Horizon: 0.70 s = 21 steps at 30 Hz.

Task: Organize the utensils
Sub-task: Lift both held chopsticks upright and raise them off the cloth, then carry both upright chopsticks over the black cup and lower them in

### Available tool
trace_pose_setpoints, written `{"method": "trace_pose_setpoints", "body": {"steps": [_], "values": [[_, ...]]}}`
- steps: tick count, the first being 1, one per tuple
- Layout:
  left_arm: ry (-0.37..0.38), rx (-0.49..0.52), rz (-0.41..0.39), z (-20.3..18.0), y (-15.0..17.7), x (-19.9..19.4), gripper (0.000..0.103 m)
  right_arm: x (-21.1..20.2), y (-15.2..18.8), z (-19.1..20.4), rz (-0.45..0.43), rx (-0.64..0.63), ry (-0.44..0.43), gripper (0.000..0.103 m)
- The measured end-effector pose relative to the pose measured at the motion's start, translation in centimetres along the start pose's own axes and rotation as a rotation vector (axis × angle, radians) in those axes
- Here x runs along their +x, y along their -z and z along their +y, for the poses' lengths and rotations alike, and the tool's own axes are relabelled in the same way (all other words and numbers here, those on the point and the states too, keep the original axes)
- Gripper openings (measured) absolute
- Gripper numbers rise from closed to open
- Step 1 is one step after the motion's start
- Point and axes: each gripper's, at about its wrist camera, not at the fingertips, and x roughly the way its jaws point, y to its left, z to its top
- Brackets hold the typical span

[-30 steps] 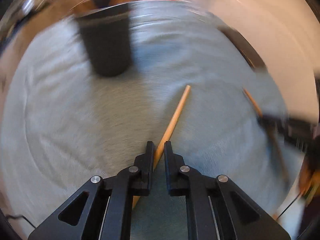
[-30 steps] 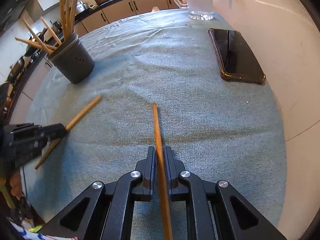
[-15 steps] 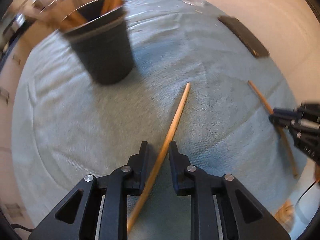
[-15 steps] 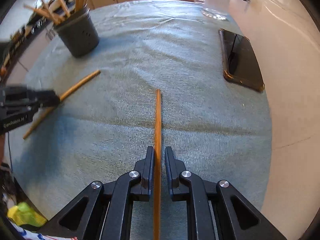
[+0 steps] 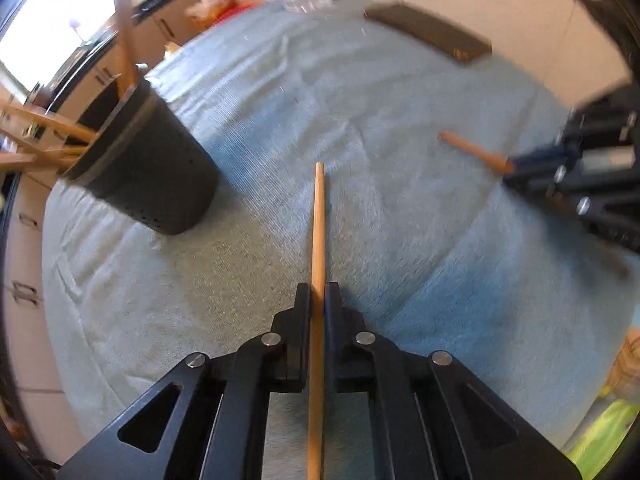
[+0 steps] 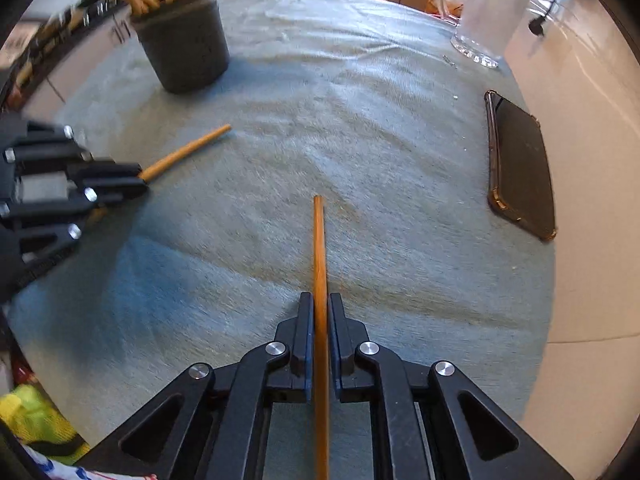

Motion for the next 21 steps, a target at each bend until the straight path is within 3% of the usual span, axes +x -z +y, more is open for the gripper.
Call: {"method": "trace_pose_setpoints", "body": {"steps": [2, 6, 12, 16, 21], "values": [[0.038, -0.076, -0.062, 1.0, 0.7, -1.7, 0.007, -0.8, 0.3, 0.0, -0.058, 0.019, -0.016, 0.007], [0.0, -0.156, -0.218, 2.5, 2.4, -6.3, 0.007, -3.5, 0.3, 0.5, -0.188, 0.073, -0.056, 0.007], [-0.008, -0.284, -0.374, 3.4, 4.8, -11.4, 0.007, -8.3, 1.4, 1.4, -0.384, 0.126, -0.093, 0.007], [-0.009, -0.337, -0.449, 2.8, 5.7, -13.8, 0.007, -10.3, 2.7, 2.4, -0.479, 0.145, -0.098, 0.007], [-0.024, -0.36, -0.486, 1.6, 7.2, -15.1, 0.007, -12.2, 4.1, 4.1, -0.559, 0.14, -0.1, 0.007]]}}
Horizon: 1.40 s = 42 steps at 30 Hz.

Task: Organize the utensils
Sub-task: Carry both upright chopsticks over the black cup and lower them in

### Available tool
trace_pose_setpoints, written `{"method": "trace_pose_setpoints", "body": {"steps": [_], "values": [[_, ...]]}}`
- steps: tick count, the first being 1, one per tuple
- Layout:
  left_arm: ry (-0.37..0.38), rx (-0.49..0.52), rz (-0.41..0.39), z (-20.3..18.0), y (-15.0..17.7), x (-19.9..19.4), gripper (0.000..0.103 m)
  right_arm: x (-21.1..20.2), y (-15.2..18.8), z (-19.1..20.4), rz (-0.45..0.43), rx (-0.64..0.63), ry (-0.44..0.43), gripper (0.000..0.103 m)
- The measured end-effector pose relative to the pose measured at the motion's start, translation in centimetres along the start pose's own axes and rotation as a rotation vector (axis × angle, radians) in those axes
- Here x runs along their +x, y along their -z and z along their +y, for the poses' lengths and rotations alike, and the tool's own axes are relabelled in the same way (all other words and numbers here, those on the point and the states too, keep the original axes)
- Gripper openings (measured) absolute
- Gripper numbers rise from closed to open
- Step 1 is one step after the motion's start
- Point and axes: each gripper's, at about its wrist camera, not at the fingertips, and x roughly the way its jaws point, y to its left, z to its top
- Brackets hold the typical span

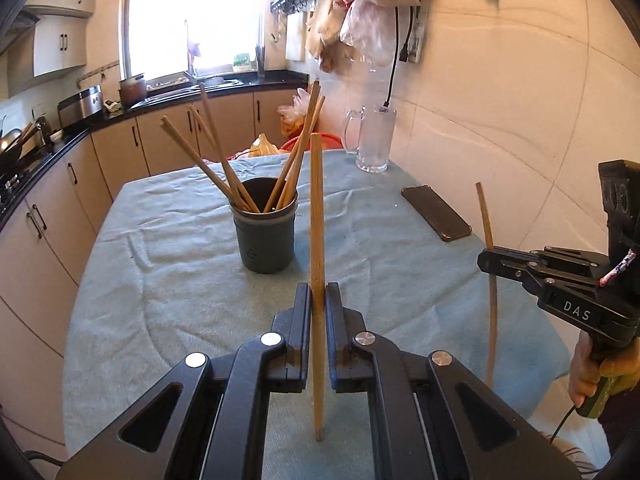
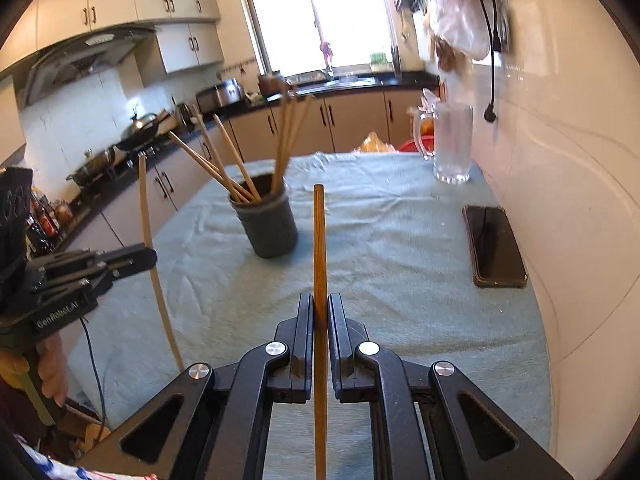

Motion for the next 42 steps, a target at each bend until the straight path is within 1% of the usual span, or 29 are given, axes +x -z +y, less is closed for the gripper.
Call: {"method": "trace_pose_setpoints", "body": {"steps": [5, 9, 12, 18, 24, 29, 35, 42], "values": [[-0.027, -0.013, 0.006, 0.0, 0.1, -0.5, 0.007, -1.1, 0.3, 1.4, -0.028, -0.014, -0.022, 0.007], [-0.052, -0.011, 0.002, -0.2, 0.0, -0.8, 0.007, -1.2, 0.2, 1.9, -0.035, -0.019, -0.03, 0.007], [-0.079, -0.001, -0.008, -0.5, -0.2, -1.2, 0.007, -1.2, 0.1, 2.1, -0.038, -0.019, -0.032, 0.007], [-0.109, 0.001, -0.012, -0.1, -0.4, -1.2, 0.007, -1.4, -0.4, 2.5, -0.055, -0.029, -0.023, 0.007], [-0.108, -0.024, -0.011, 0.7, -0.6, -0.9, 0.007, -1.2, -1.2, 2.7, -0.068, -0.029, -0.021, 0.007], [-0.085, -0.036, -0.023, 1.0, -1.2, -1.0, 0.007, -0.9, -2.1, 2.9, -0.083, -0.023, -0.027, 0.007], [-0.062, -0.071, -0.082, 1.9, -3.5, -2.0, 0.007, -0.4, -4.3, 3.2, -0.117, -0.009, -0.042, 0.007], [-0.053, -0.13, -0.172, 3.8, -8.0, -2.6, 0.007, 0.6, -8.8, 3.6, -0.193, 0.011, -0.065, 0.007]]}}
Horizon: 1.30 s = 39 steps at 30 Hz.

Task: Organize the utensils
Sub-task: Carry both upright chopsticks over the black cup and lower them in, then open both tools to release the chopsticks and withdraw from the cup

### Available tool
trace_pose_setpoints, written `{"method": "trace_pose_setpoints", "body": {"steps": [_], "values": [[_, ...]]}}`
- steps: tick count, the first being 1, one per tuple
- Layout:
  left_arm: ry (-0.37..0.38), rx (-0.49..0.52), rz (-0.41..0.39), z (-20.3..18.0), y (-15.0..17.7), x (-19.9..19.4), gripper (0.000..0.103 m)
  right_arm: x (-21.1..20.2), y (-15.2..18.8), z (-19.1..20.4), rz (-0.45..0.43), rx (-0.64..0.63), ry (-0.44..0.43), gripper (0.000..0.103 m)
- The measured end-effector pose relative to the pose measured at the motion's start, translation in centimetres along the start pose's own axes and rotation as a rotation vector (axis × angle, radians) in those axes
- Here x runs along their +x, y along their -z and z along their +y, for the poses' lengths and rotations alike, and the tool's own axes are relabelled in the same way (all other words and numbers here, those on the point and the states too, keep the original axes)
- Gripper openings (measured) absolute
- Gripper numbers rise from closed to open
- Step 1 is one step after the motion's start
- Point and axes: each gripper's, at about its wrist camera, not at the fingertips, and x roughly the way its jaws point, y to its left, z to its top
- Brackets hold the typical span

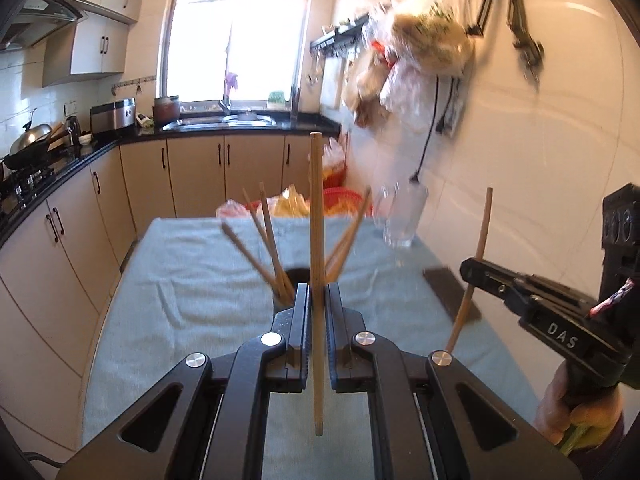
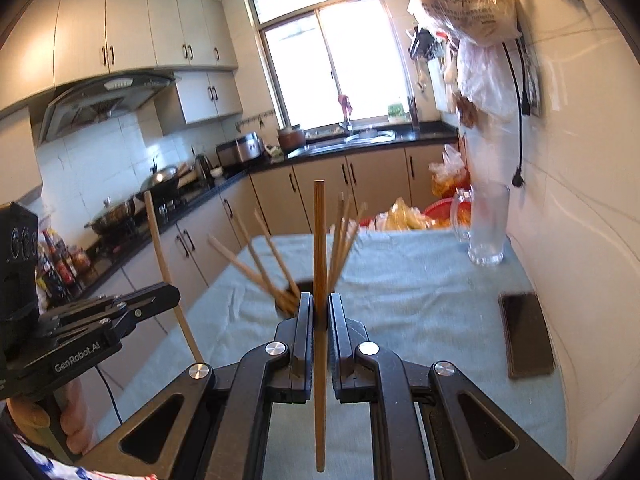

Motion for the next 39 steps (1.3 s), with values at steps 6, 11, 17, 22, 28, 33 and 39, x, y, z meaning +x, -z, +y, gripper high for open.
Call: {"method": "trace_pose_setpoints", "body": {"steps": [6, 11, 17, 22, 28, 33, 39], "values": [[-0.021, -0.06, -0.097, 0.8, -4.3, 1.2, 0.007, 2.7, -4.8, 0.5, -0.085, 0.035, -0.037, 0.007], [-0.047, -0.118, -0.153, 1.5, -7.1, 4.2, 0.007, 5.4, -7.9, 1.2, -0.172, 0.025, -0.02, 0.007], [-0.084, -0.117, -0.157, 1.7, -8.1, 8.1, 0.007, 9.3, -8.9, 0.7, -0.202, 0.049, 0.011, 0.008], [-0.104, -0.128, -0.122, 2.5, -7.8, 10.7, 0.007, 11.6, -7.9, -0.1, -0.167, 0.079, 0.002, 0.008], [-0.106, -0.135, -0.097, 3.1, -7.2, 11.7, 0.007, 12.6, -6.9, -0.5, -0.139, 0.075, 0.005, 0.008], [-0.113, -0.119, -0.096, 2.8, -7.0, 12.0, 0.007, 13.3, -6.4, -1.2, -0.112, 0.086, 0.004, 0.008], [-0.107, -0.119, -0.099, 2.7, -6.8, 11.5, 0.007, 13.3, -6.3, -1.2, -0.106, 0.085, -0.003, 0.011]]}}
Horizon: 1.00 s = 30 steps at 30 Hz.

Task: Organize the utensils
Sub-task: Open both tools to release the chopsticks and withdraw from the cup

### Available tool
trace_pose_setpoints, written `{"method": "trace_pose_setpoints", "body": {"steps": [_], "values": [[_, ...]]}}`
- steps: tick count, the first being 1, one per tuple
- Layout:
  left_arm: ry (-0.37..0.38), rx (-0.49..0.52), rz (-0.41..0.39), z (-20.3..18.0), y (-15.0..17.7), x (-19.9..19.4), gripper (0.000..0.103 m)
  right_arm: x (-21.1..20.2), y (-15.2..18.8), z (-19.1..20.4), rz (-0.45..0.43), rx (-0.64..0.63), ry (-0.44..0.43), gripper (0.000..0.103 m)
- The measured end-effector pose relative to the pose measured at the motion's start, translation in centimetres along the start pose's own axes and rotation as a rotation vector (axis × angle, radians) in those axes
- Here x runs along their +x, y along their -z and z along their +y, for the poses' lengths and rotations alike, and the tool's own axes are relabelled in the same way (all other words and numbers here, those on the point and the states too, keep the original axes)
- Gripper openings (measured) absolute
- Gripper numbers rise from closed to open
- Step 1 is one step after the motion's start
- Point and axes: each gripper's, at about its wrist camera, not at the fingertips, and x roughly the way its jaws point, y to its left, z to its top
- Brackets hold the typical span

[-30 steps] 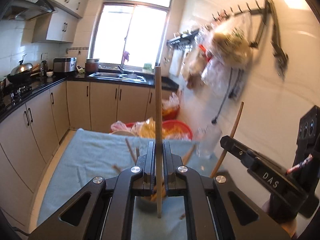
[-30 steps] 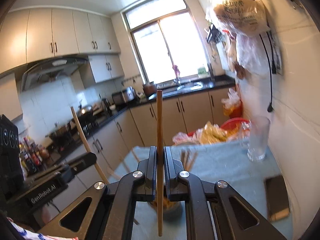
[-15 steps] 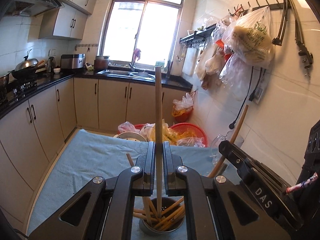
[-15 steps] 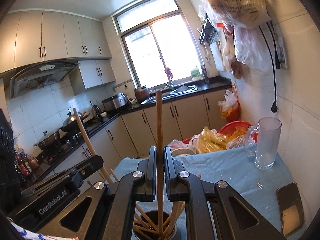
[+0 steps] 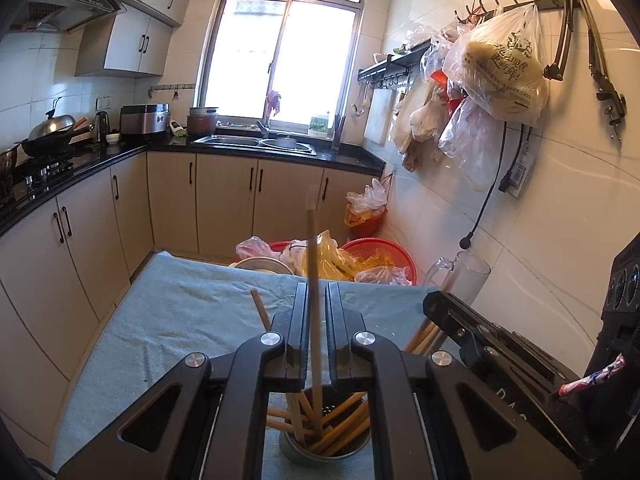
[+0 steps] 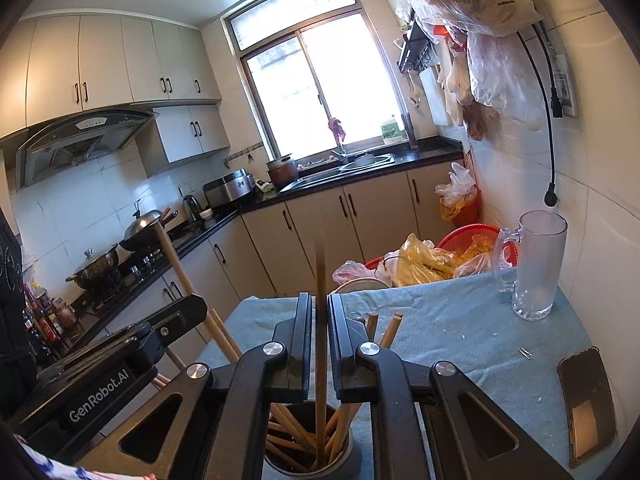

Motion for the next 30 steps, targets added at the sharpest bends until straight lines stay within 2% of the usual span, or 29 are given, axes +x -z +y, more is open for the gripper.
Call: {"method": "trace_pose_setpoints", "body": {"steps": [4, 7, 11, 14, 16, 17, 19, 26, 30], "values": [[0.0, -0.002, -0.001, 0.0, 0.1, -0.3, 0.009, -0.4, -0.4, -0.1, -0.013, 0.006, 0.0, 0.022], [-0.003, -0.005, -0.003, 0.0, 0.0, -0.6, 0.018, -0.9, -0.5, -0.1, -0.022, 0.003, 0.004, 0.023], [-0.011, -0.009, -0.019, 0.0, 0.1, -2.1, 0.024, -2.0, -0.8, -0.2, -0.037, 0.01, 0.003, 0.025], [-0.028, -0.006, -0.045, 0.0, 0.1, -3.8, 0.035, -3.1, -1.0, -0.1, -0.053, 0.012, 0.006, 0.03], [-0.056, -0.009, -0.07, 0.2, 0.2, -5.3, 0.049, -4.0, -1.1, -0.1, -0.063, 0.009, 0.01, 0.034], [-0.065, -0.014, -0.081, 0.4, 0.4, -5.9, 0.052, -4.4, -1.1, -0.1, -0.066, 0.008, 0.011, 0.036], [-0.086, -0.031, -0.093, 0.8, 0.9, -7.4, 0.065, -5.4, -0.9, 0.1, -0.07, 0.002, 0.016, 0.04], [-0.21, -0.003, -0.106, 2.4, 3.9, -11.4, 0.09, -9.0, 1.8, 0.3, -0.05, -0.022, 0.074, 0.056], [-0.263, 0.022, -0.112, 2.8, 6.5, -13.9, 0.101, -10.3, 4.8, 0.2, 0.007, -0.024, 0.115, 0.057]]}}
